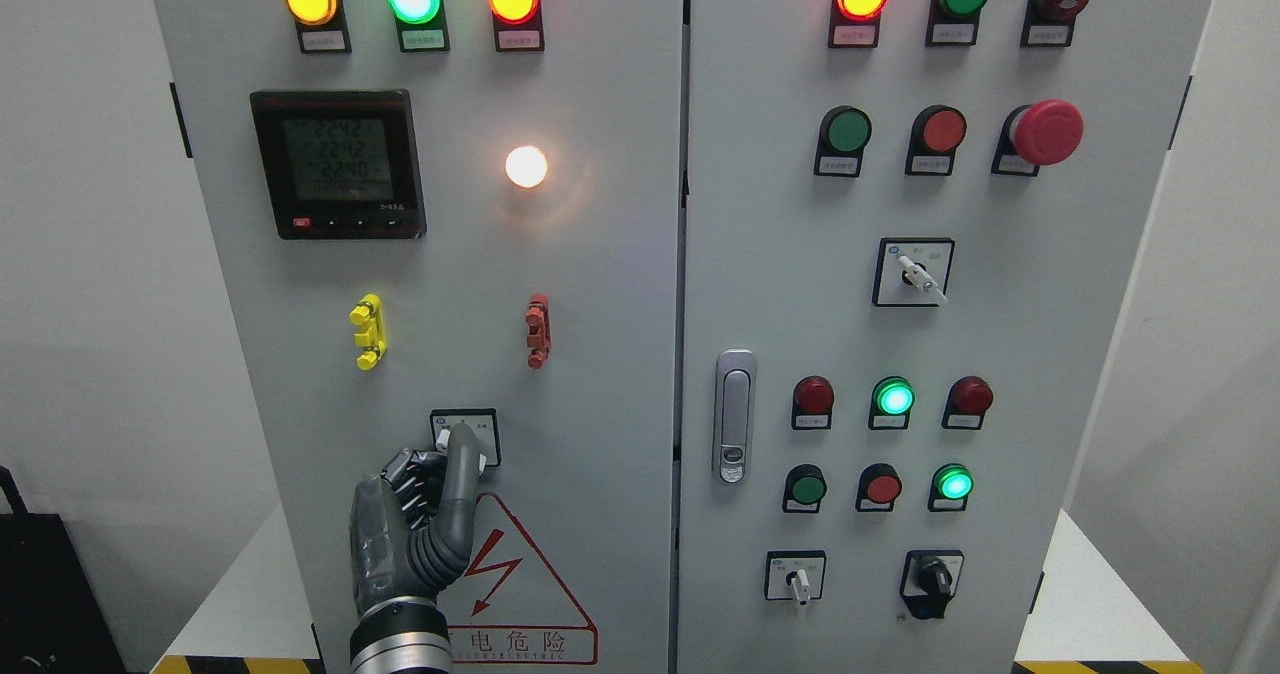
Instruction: Turn on light switch 1
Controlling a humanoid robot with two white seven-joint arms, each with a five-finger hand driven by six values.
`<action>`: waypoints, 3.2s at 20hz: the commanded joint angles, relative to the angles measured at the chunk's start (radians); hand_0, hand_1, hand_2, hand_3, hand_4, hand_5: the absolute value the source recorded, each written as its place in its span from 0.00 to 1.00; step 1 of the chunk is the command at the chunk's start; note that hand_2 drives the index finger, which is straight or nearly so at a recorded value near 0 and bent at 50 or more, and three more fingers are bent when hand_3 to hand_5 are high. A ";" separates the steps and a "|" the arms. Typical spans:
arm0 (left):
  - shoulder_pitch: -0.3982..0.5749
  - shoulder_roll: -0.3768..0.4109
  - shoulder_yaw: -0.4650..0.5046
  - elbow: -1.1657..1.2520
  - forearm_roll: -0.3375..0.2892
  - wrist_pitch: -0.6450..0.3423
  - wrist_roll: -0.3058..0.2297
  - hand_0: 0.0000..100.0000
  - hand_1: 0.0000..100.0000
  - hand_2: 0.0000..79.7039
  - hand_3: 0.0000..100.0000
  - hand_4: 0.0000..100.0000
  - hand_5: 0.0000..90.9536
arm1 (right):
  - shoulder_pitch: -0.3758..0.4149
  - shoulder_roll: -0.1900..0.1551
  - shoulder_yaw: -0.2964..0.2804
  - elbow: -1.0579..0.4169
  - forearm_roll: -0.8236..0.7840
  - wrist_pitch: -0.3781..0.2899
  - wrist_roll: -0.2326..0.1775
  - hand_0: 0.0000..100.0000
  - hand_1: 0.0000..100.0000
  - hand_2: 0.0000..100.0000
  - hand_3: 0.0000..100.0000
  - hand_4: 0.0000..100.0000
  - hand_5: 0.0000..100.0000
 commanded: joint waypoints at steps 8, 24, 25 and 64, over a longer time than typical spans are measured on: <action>0.023 0.010 -0.007 -0.011 -0.003 -0.015 -0.002 0.13 0.29 0.79 0.88 0.87 0.85 | 0.000 0.000 0.000 0.000 0.000 -0.001 0.001 0.05 0.00 0.00 0.00 0.00 0.00; 0.222 0.010 -0.007 -0.019 -0.011 -0.266 -0.002 0.13 0.30 0.83 0.93 0.90 0.89 | 0.000 0.000 0.000 0.000 0.000 -0.001 -0.001 0.05 0.00 0.00 0.00 0.00 0.00; 0.262 0.013 -0.006 -0.019 -0.011 -0.311 -0.002 0.13 0.30 0.83 0.93 0.90 0.89 | 0.000 0.000 0.000 0.000 0.000 -0.001 0.001 0.05 0.00 0.00 0.00 0.00 0.00; 0.477 0.070 0.183 1.923 0.089 -0.692 -0.528 0.25 0.05 0.00 0.03 0.15 0.00 | 0.000 0.000 0.000 0.000 0.000 -0.001 0.001 0.05 0.00 0.00 0.00 0.00 0.00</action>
